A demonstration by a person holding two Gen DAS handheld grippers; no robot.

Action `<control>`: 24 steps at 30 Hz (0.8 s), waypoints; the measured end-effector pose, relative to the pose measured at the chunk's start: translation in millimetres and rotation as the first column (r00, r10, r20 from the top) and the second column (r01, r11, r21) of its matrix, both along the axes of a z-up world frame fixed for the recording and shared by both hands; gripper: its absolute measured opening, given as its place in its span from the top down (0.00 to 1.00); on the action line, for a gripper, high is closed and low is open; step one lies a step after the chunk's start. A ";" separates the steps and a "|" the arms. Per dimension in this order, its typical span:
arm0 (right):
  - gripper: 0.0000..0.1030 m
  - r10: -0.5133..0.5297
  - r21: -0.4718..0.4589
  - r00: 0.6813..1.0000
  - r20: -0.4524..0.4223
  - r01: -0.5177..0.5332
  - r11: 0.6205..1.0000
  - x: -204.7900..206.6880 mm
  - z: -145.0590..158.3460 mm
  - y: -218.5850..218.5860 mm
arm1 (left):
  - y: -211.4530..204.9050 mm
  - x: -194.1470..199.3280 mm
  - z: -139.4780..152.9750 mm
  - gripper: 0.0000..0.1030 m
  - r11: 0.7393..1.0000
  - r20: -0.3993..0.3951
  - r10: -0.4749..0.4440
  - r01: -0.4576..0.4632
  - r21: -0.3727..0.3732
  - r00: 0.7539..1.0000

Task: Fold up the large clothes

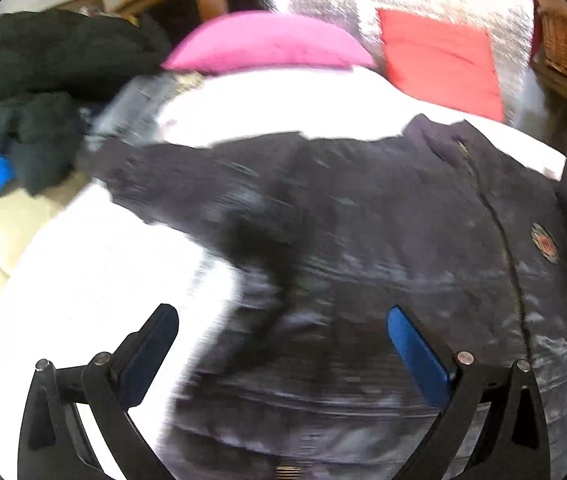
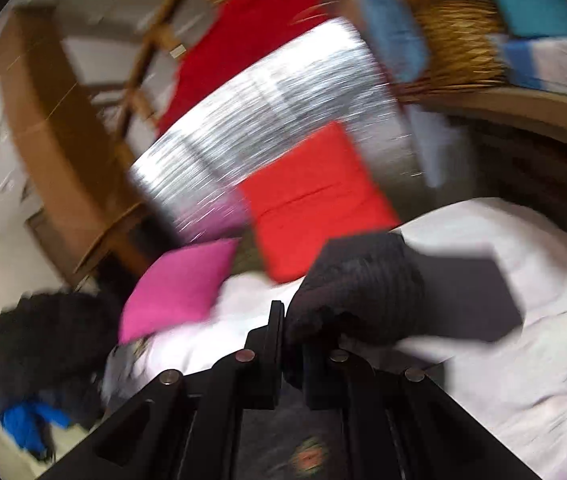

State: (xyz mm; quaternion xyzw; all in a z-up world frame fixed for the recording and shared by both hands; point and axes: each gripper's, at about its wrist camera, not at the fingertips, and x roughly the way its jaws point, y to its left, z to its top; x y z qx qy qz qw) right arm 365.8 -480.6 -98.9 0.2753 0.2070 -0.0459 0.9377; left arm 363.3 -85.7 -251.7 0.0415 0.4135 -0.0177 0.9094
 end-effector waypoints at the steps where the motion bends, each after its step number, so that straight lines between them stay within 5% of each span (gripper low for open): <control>1: 0.92 0.045 -0.005 0.999 -0.006 -0.045 0.999 5.8 -1.1 31.6 | 7.6 -1.5 2.7 0.00 1.000 0.010 0.015 -0.015 0.005 1.000; 6: 0.92 0.199 0.046 0.977 -0.078 -0.196 0.980 18.8 -50.9 135.2 | 61.7 -11.1 12.7 0.00 0.993 0.023 0.116 -0.116 -0.027 0.993; 11: 0.87 0.293 0.263 0.924 -0.245 -0.228 0.937 39.9 -157.6 206.1 | 104.4 -17.4 17.6 0.00 0.980 0.038 0.195 -0.193 -0.054 0.980; 13: 0.65 0.331 0.375 0.898 -0.291 -0.211 0.903 45.4 -198.7 216.9 | 111.6 -19.3 18.4 0.00 0.977 0.045 0.205 -0.202 -0.062 0.978; 14: 0.30 0.352 0.421 0.885 -0.306 -0.206 0.883 45.8 -209.4 220.9 | 112.0 -20.5 17.2 0.00 0.977 0.050 0.206 -0.203 -0.059 0.977; 16: 0.23 0.413 0.525 0.859 -0.302 -0.211 0.824 37.1 -228.1 224.4 | 111.9 -23.2 18.8 0.00 0.978 0.059 0.202 -0.198 -0.069 0.978; 20: 0.23 0.521 0.526 0.822 -0.230 -0.345 0.777 13.9 -197.3 202.6 | 84.4 -21.1 22.1 0.00 0.988 0.094 0.132 -0.124 -0.088 0.987; 24: 0.23 0.409 0.380 0.905 -0.116 -0.341 0.860 -30.4 -147.8 137.1 | 33.5 -29.2 31.9 0.00 0.995 0.168 -0.027 0.044 -0.094 0.985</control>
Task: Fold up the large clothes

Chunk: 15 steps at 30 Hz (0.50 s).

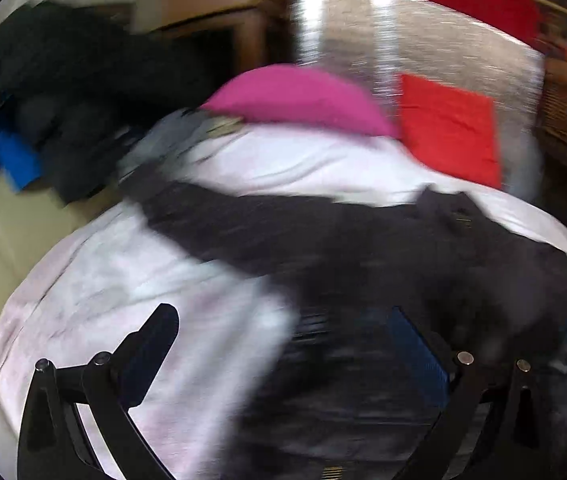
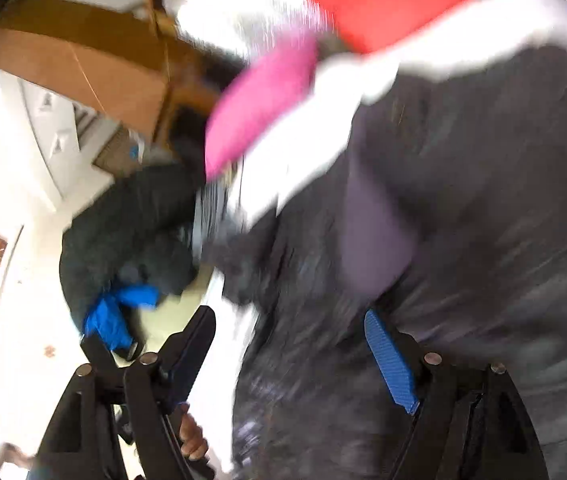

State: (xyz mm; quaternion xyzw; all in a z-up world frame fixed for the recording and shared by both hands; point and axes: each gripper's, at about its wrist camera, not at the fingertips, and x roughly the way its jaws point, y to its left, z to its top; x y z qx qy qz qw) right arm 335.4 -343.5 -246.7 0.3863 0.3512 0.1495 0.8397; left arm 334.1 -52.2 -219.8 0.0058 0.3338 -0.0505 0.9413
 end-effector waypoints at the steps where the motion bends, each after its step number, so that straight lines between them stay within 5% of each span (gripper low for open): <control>1: 0.23 -0.070 -0.051 0.997 0.028 0.072 0.996 -5.7 9.6 -19.3 | -18.1 -4.9 2.2 0.00 0.998 0.021 -0.065 0.065 -0.008 0.998; 4: 0.23 -0.308 -0.229 0.950 0.047 0.310 0.923 -21.4 15.9 -78.3 | -59.9 -14.0 1.8 0.00 0.980 0.050 -0.196 0.197 -0.014 0.979; 8: 0.24 -0.481 -0.212 0.875 -0.058 0.460 0.862 -24.3 -24.2 -148.4 | -117.4 -13.4 -9.9 0.00 0.952 0.058 -0.305 0.304 0.022 0.951; 13: 0.42 -0.464 -0.196 0.867 -0.181 0.430 0.881 4.9 -65.8 -173.1 | -164.9 -5.7 -28.8 0.00 0.933 0.003 -0.347 0.344 0.102 0.938; 15: 0.59 -0.440 -0.198 0.872 -0.215 0.402 0.894 9.1 -74.9 -174.5 | -173.6 -1.5 -36.1 0.00 0.930 -0.011 -0.341 0.340 0.138 0.940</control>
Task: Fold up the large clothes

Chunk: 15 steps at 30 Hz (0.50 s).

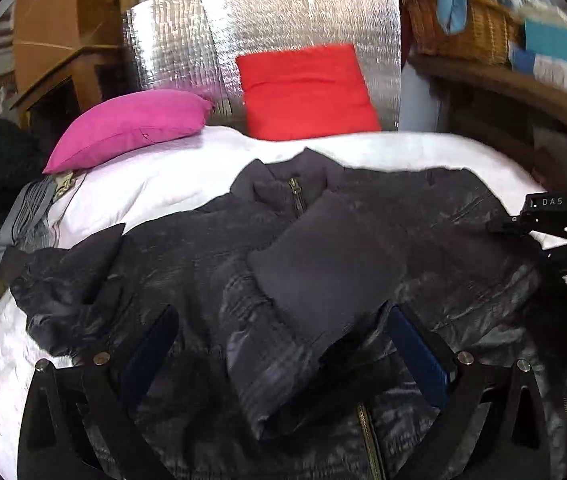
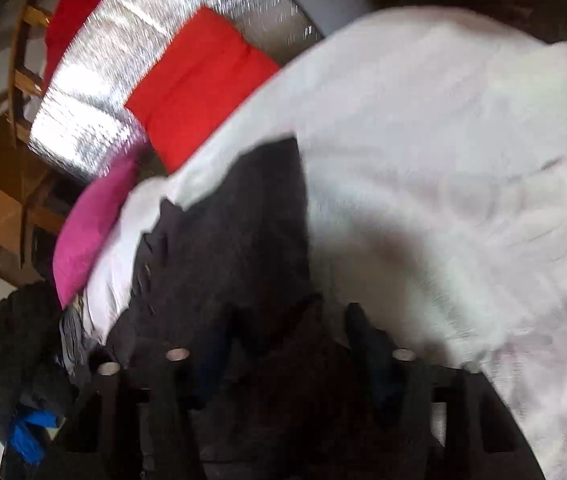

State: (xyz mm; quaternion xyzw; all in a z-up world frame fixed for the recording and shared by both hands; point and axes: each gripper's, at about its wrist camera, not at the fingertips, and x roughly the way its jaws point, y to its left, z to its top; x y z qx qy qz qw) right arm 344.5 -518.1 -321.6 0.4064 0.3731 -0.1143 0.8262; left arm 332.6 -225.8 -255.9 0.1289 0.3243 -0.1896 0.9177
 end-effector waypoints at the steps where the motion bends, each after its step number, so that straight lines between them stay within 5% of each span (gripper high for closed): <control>1: 0.62 0.010 -0.010 1.000 -0.013 -0.010 1.000 1.7 -0.3 1.8 | -0.1 3.4 -1.7 0.06 1.000 0.003 0.020 -0.020 0.020 1.000; 2: 0.66 0.021 -0.024 1.000 -0.020 -0.021 0.999 4.0 1.2 5.2 | 4.0 7.6 -3.3 0.13 0.999 -0.003 0.034 -0.034 0.033 0.999; 4: 0.71 0.026 -0.051 1.000 -0.012 -0.026 0.998 2.6 6.9 7.5 | 16.0 17.3 -3.6 0.58 0.999 -0.038 0.040 -0.039 0.024 0.998; 7: 0.72 0.013 -0.071 1.000 0.015 -0.011 0.997 -4.1 23.3 4.7 | 48.3 28.2 -0.6 0.74 0.995 -0.102 0.081 -0.086 -0.047 0.991; 12: 0.71 0.001 -0.125 1.000 -0.005 -0.002 0.992 -9.4 33.4 8.4 | 112.2 33.8 21.6 0.74 0.976 -0.041 0.210 -0.212 -0.044 0.977; 14: 0.69 -0.008 -0.102 1.000 0.001 0.008 0.995 -12.2 36.6 8.2 | 141.9 33.0 28.8 0.61 0.961 -0.053 0.260 -0.264 -0.083 0.964; 15: 0.68 -0.012 -0.093 1.000 0.006 0.013 0.996 -13.9 39.1 8.8 | 151.7 33.3 30.0 0.40 0.953 -0.070 0.277 -0.283 -0.107 0.958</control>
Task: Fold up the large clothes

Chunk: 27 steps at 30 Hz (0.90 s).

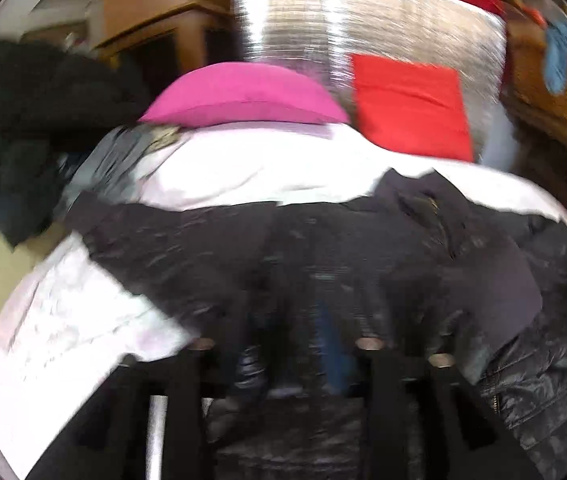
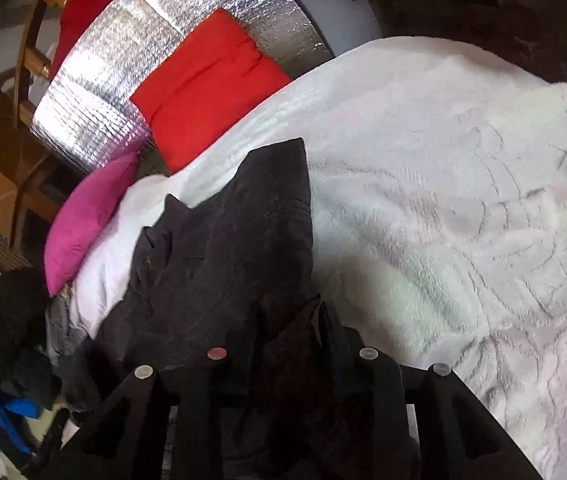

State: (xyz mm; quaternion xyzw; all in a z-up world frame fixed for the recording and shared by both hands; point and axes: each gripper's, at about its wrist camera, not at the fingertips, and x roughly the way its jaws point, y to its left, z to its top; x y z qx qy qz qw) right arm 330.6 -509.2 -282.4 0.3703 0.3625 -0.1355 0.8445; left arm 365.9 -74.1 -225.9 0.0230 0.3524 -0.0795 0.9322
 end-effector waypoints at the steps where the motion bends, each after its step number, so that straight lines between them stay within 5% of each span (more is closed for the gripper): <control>1: 0.57 -0.016 -0.018 1.000 -0.009 0.016 1.000 -2.7 5.9 2.3 | 9.7 -0.1 1.0 0.24 0.999 -0.007 0.024 -0.024 -0.031 1.000; 2: 0.37 -0.035 -0.048 0.999 -0.014 0.035 0.998 -6.2 11.7 4.1 | 16.2 -0.5 2.0 0.21 0.998 -0.006 0.045 -0.045 -0.048 0.999; 3: 0.30 -0.062 -0.088 0.998 0.002 0.062 0.994 -10.7 20.4 7.2 | 23.0 -1.2 4.1 0.21 0.996 -0.005 0.068 -0.069 -0.055 0.998; 6: 0.29 -0.097 -0.240 0.987 0.126 0.126 0.963 -32.5 59.5 26.1 | 35.1 -1.2 5.2 0.21 0.995 -0.007 0.092 -0.093 -0.035 0.996; 8: 0.29 -0.003 -0.252 0.980 0.201 0.055 0.966 -39.7 75.0 42.1 | 46.7 4.4 4.7 0.21 0.991 -0.020 0.130 -0.130 -0.021 0.991; 12: 0.29 0.220 -0.065 0.947 0.233 -0.211 0.975 -12.3 62.2 83.8 | 75.4 6.6 4.7 0.21 0.978 -0.064 0.193 -0.197 -0.070 0.979; 16: 0.29 0.299 0.085 0.942 0.151 -0.314 0.946 34.8 19.4 127.0 | 104.0 4.4 5.3 0.21 0.958 -0.065 0.274 -0.278 -0.063 0.959; 20: 0.28 0.289 0.277 0.944 0.161 -0.324 0.905 66.8 -4.4 162.3 | 126.7 3.9 5.2 0.21 0.944 -0.078 0.318 -0.323 -0.067 0.945; 22: 0.28 0.324 0.277 0.921 0.215 -0.376 0.884 72.5 7.7 185.6 | 138.9 3.4 5.9 0.21 0.935 -0.094 0.336 -0.344 -0.085 0.937; 27: 0.27 0.462 0.193 0.799 0.386 -0.560 0.806 69.6 55.2 229.5 | 164.7 1.4 6.3 0.21 0.916 -0.106 0.377 -0.387 -0.102 0.920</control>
